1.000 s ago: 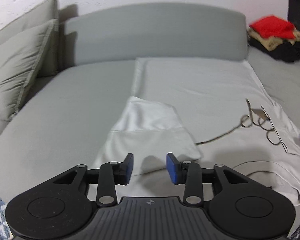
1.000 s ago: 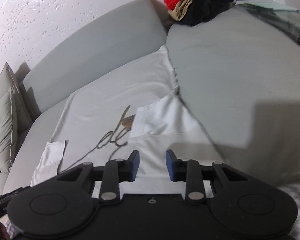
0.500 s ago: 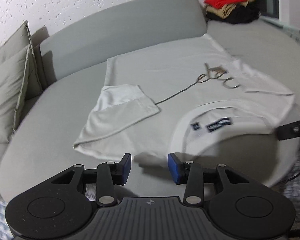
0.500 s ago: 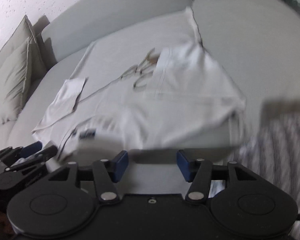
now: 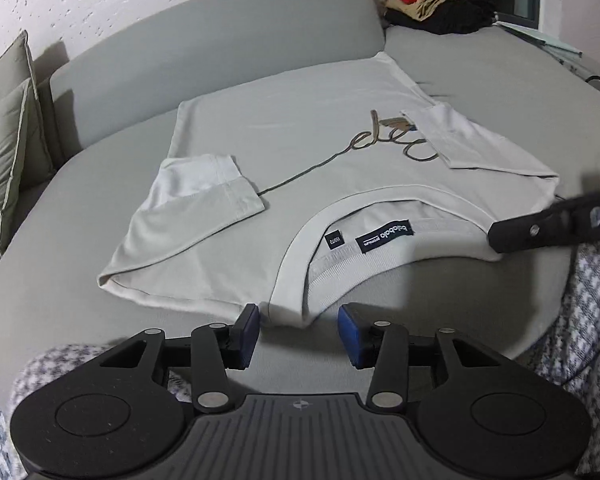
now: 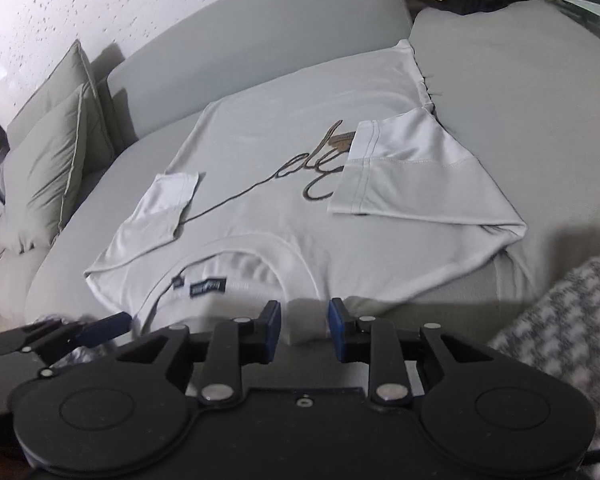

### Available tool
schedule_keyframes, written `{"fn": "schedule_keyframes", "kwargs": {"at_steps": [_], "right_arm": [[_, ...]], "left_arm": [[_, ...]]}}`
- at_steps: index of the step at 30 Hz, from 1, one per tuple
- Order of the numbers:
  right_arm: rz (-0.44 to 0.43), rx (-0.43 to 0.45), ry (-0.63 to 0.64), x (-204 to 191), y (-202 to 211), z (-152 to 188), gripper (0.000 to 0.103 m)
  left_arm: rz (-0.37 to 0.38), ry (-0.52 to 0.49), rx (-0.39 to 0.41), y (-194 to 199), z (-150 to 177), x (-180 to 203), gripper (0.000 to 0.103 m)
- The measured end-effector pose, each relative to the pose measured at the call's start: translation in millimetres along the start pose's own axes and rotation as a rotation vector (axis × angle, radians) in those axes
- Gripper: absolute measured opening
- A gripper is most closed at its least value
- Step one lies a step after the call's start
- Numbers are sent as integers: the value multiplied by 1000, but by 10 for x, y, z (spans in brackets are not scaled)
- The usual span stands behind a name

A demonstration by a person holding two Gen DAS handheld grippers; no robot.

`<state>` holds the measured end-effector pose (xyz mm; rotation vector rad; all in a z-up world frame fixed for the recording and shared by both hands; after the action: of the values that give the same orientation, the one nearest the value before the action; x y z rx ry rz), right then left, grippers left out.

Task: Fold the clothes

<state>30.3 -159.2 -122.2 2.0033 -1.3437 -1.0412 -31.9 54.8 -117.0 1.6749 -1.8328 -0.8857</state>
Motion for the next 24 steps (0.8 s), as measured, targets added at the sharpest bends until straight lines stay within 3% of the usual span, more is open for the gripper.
{"fn": "schedule_keyframes", "kwargs": {"at_steps": [2,6,12,14,18,24], "right_arm": [[-39,16,-13,5,129,-59,27],[-100,158,-1,-119,553,-430,30],[-208,341,20,-284,1323,-1131,48],[-222,393,34,-334,1525,-1376,63],[-137,441,67,-355,1370,-1848,75],[-9,264,-29,20,162,-2360,79]], "left_arm": [[-9,31,62,140,-125,-104,42],[-40,79,226,539,-534,-365,42],[6,144,467,1263,-1214,-820,43],[-8,153,499,1331,-1448,-950,45],[-17,166,455,981,-1801,-1187,49],[17,288,196,-418,-1976,-1700,47]]}}
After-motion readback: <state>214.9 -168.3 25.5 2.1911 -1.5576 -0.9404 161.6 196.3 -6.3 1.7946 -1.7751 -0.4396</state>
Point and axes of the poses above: each gripper's, at about its wrist camera, not at the fingertips, and y roughly against the way its jaws point, x to its right, z to its underside, the point moved 1 cm from there along -y, roughly the way its jaws point, and after that the axes turned 7 degrees about z, right-handed, at the moved point
